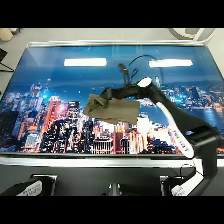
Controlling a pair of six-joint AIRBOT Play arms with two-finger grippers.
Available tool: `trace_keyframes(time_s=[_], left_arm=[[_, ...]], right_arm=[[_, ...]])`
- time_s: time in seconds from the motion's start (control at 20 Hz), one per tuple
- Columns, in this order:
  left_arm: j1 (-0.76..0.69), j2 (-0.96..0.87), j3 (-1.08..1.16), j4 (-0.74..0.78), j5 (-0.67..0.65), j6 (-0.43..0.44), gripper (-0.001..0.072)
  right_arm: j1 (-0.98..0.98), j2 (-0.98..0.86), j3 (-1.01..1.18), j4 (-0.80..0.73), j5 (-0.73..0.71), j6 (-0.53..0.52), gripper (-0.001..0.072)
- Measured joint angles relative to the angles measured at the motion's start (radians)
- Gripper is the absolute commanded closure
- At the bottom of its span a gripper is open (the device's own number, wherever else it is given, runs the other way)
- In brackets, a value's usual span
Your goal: Fold the shirts.
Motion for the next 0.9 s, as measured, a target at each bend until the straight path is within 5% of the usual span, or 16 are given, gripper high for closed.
trace_keyframes(time_s=[0.3,0.6,0.65,0.7,0.75,0.9], left_arm=[[0.0,0.003,0.0,0.003,-0.012,0.018,0.0682],[0.0,0.004,0.0,-0.017,-0.014,0.022,0.0682],[0.0,0.003,0.0,-0.025,-0.014,0.022,0.0682],[0.0,0.004,0.0,-0.033,-0.014,0.022,0.0682],[0.0,0.004,0.0,-0.042,-0.014,0.022,0.0682],[0.0,0.004,0.0,-0.061,-0.014,0.018,0.0682]], right_arm=[[-0.265,0.085,-0.047,-0.47,0.325,0.164,0.0024],[-0.321,0.078,-0.233,-0.417,0.277,0.202,0.0068],[-0.311,0.068,-0.248,-0.391,0.249,0.2,0.017],[-0.296,0.06,-0.258,-0.354,0.224,0.199,0.0389],[-0.282,0.051,-0.266,-0.327,0.2,0.196,0.0685],[-0.266,0.043,-0.256,-0.2,0.163,0.129,0.0698]])
